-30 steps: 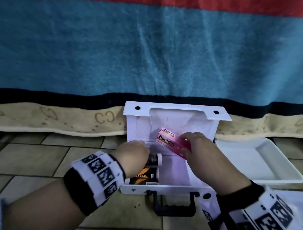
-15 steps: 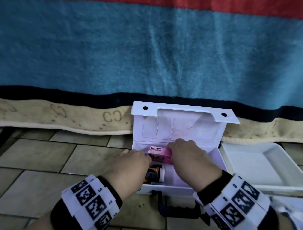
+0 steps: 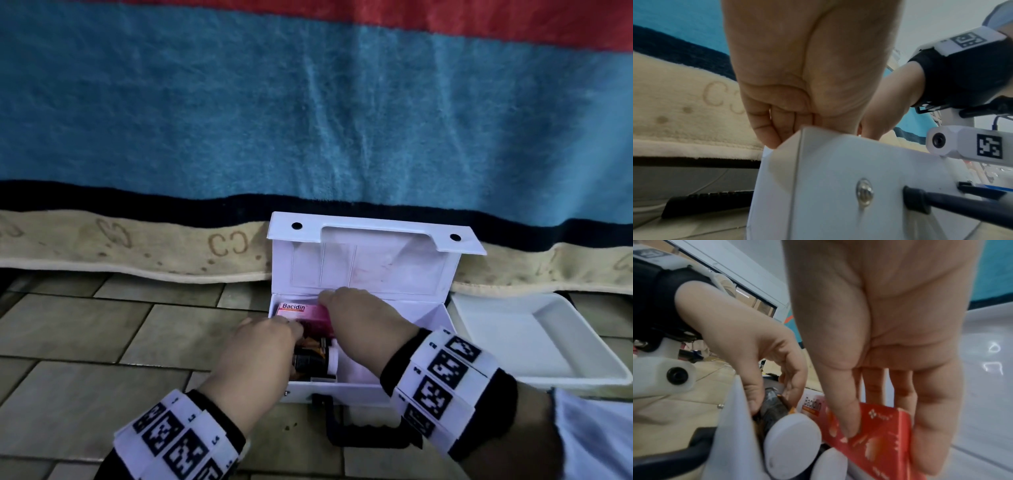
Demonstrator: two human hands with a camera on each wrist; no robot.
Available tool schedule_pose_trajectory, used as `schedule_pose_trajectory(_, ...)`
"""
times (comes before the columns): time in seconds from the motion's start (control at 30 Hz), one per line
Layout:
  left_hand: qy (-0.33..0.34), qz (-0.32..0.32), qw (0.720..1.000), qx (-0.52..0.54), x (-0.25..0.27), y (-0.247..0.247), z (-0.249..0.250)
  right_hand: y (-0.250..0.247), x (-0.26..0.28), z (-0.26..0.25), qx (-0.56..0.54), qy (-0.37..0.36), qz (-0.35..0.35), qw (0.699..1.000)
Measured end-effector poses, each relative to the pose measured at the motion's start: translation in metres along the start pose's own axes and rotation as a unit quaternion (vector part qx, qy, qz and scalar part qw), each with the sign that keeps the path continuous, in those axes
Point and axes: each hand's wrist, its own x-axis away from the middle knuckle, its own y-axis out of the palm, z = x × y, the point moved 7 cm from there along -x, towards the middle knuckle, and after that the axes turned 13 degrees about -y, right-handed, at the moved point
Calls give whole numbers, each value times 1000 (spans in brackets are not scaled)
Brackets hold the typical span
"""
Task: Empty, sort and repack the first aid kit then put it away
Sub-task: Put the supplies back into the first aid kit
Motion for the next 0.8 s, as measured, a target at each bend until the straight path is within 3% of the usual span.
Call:
schedule_pose_trajectory(0.23,-27,-20,999,1,0,3,-2,-5,-13,-5,89,0,-20,996)
schedule_pose_trajectory(0.53,-11,-4,999,37,3,4,-1,14,-19,-4,90,-63,-122,986)
schedule_pose_trajectory(0.8,-1,1,999,53,11,-1,1,19,-19,-3,81,-64,-211,972)
